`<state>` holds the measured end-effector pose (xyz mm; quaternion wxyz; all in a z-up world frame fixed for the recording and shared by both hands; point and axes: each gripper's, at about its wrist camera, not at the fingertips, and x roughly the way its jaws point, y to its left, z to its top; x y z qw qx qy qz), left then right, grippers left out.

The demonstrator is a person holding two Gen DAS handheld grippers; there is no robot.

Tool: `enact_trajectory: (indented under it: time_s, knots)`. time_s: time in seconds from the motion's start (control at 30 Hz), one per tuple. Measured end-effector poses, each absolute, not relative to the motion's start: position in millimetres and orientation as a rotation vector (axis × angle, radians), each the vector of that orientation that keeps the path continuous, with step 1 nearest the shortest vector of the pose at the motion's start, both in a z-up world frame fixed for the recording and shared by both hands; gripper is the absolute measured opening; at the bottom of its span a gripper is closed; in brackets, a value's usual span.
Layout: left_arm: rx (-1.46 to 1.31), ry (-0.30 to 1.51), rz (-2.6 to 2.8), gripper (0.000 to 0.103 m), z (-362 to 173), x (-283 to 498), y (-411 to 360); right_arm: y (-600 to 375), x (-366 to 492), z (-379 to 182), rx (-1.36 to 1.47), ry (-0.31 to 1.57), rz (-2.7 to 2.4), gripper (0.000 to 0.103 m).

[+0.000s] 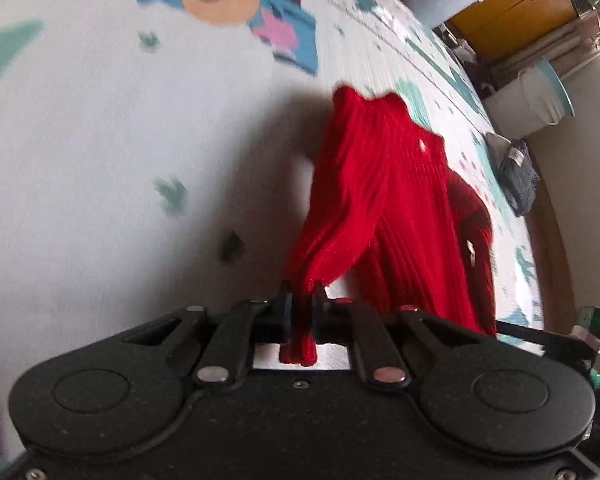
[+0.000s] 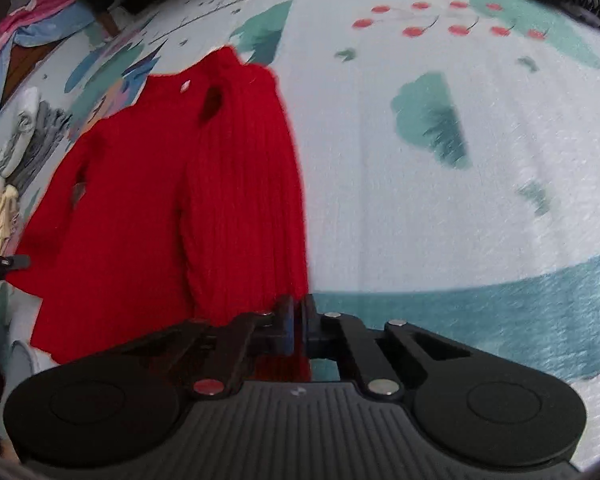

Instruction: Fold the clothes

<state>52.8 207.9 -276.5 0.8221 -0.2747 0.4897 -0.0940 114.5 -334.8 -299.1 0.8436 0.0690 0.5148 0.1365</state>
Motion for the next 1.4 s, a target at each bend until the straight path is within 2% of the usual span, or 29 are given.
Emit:
enact_trajectory:
  time_s: [0.2, 0.33, 0.4, 0.5, 0.57, 0.67, 0.87, 1.0, 1.1, 1.27, 1.4]
  knots:
    - [-0.472, 0.959, -0.108, 0.005, -243.6, 73.1, 267.6, -375.5, 152.7, -272.4, -0.010, 0.942, 0.131, 0.005]
    - [-0.357, 0.958, 0.098, 0.008, -242.5, 94.4, 293.4, -391.9, 184.3, -266.3, -0.135, 0.898, -0.005, 0.006]
    - [-0.240, 0.942, 0.231, 0.021, -241.5, 97.3, 291.0, -391.1, 195.0, -268.1, -0.223, 0.884, -0.090, 0.008]
    - [-0.092, 0.876, 0.331, 0.029, -233.6, 90.7, 277.2, -391.3, 195.1, -268.8, -0.218, 0.872, -0.118, 0.031]
    - [-0.047, 0.839, 0.302, 0.044, -228.0, 82.8, 257.8, -385.7, 184.8, -266.9, -0.202, 0.870, -0.070, 0.033]
    - [-0.123, 0.849, 0.139, 0.044, -228.8, 76.6, 231.7, -355.1, 157.8, -276.5, -0.157, 0.942, 0.099, 0.033]
    - [-0.569, 1.117, -0.359, 0.044, -277.6, 72.5, 170.8, -318.2, 111.6, -305.4, 0.193, 1.201, 0.456, 0.033]
    - [-0.629, 1.263, -0.526, 0.044, -307.4, 54.5, 127.9, -306.5, 90.0, -318.8, 0.238, 1.304, 0.558, 0.033]
    - [-0.661, 1.299, -0.501, 0.042, -322.8, 43.0, 125.1, -308.7, 78.9, -320.9, 0.312, 1.323, 0.572, 0.034]
    - [-0.907, 1.273, -0.452, 0.042, -339.5, 35.5, 145.2, -316.9, 79.5, -318.7, 0.464, 1.320, 0.570, 0.035]
    - [-0.871, 1.258, -0.447, 0.042, -343.7, 38.4, 136.2, -316.9, 81.0, -320.0, 0.494, 1.315, 0.561, 0.035]
